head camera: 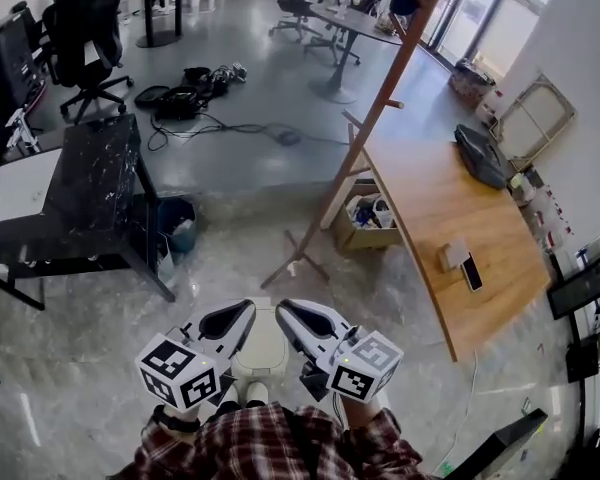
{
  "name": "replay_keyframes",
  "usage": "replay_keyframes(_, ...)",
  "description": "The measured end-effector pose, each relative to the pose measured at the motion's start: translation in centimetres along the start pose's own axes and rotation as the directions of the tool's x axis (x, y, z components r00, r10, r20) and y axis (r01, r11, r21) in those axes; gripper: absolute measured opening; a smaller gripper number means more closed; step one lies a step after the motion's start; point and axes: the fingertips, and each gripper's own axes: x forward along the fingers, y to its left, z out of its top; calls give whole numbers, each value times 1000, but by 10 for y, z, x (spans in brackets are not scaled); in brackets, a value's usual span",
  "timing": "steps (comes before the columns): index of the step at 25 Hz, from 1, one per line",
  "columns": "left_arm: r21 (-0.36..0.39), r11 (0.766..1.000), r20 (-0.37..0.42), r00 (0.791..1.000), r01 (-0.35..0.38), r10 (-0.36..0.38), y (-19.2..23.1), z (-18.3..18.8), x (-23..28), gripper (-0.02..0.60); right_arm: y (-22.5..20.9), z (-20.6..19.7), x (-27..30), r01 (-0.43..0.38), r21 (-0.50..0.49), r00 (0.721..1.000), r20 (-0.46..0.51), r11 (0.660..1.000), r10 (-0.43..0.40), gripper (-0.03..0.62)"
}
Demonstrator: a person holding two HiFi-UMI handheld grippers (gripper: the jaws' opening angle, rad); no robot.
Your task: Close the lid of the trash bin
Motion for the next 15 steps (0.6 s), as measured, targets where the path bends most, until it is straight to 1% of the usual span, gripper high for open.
replay_keyframes(3,30,999,19,1000,13,-14,-16,13,-5,11,13,18,-12,18,-61,999,46,998,-15,38)
replay_keyframes(5,24,1000,33,999,2,-3,-23,12,-9,11,19,19,-18,10,-84,999,38,996,-7,23)
replay_keyframes(8,25,1000,52,999,-7,6,-25,13,-14,11,26,21,-19,-17,-100,999,40,995,21,14)
replay_keyframes(11,41,999,64,998,-1,-2,-29,17,-16,11,28,27,-18,-15,-119,998,53,993,22,14)
replay_keyframes(15,51,999,61,998,3,-6,-34,17,-19,11,32,27,-16,-20,-132,998,50,991,26,14)
